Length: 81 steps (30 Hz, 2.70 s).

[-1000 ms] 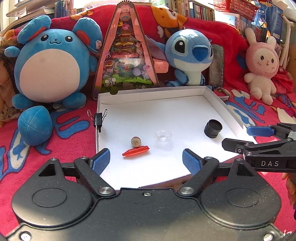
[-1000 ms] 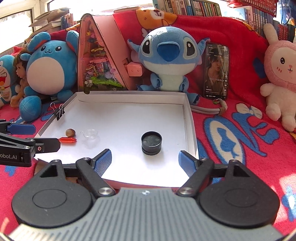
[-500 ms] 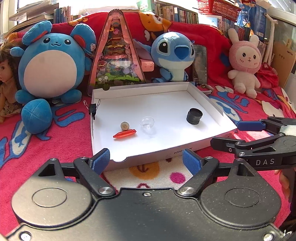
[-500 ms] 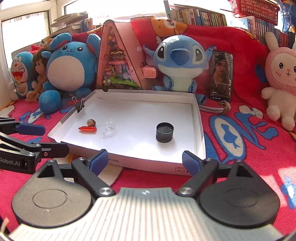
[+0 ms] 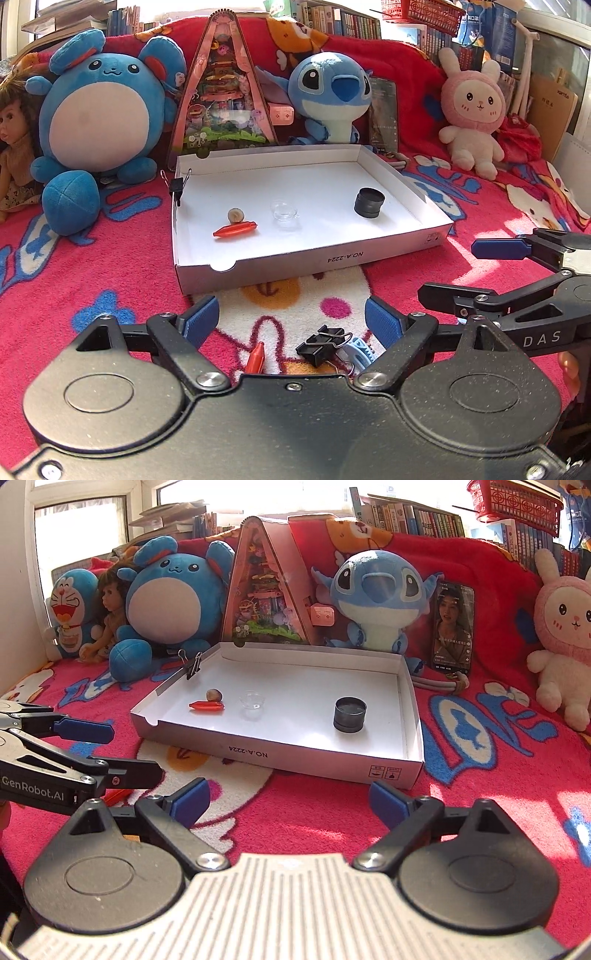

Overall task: Organize rigid objects
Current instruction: 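Lift both tools out of the box back toward the objects, then grasp another red crayon with the left tool while the right grasps a black puck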

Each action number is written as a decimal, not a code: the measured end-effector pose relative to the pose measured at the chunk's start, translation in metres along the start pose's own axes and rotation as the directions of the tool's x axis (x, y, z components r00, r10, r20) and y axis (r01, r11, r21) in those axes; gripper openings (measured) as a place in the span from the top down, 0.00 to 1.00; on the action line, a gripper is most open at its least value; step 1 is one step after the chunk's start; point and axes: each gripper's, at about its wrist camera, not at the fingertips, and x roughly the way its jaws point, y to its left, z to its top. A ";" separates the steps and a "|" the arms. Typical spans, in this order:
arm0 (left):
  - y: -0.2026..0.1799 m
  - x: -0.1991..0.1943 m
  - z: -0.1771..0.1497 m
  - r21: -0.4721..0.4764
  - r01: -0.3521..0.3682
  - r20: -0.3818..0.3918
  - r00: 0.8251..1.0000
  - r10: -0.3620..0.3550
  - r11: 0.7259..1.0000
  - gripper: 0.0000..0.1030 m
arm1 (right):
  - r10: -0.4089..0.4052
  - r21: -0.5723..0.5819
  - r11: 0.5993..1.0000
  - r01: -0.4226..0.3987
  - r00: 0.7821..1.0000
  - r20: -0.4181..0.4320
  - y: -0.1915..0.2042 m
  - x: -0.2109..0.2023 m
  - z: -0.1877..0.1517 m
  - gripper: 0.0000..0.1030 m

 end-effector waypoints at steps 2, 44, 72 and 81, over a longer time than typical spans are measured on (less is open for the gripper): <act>-0.001 -0.001 -0.004 0.003 0.000 -0.006 1.000 0.000 1.000 0.17 | 0.003 0.000 1.000 -0.003 1.000 0.000 0.001 -0.003 -0.004 0.05; 0.013 -0.009 -0.046 -0.058 -0.007 -0.059 0.998 0.004 0.998 0.73 | 0.093 -0.107 0.990 -0.094 0.996 -0.008 0.047 -0.016 -0.060 0.23; 0.006 -0.006 -0.061 -0.016 -0.172 0.031 0.985 0.172 0.985 0.45 | 0.035 -0.119 0.993 -0.029 0.998 0.045 0.059 -0.010 -0.065 0.39; 0.009 -0.009 -0.067 -0.019 -0.196 0.051 0.979 0.197 0.980 0.41 | 0.035 -0.104 0.994 -0.030 0.998 0.052 0.058 -0.010 -0.069 0.42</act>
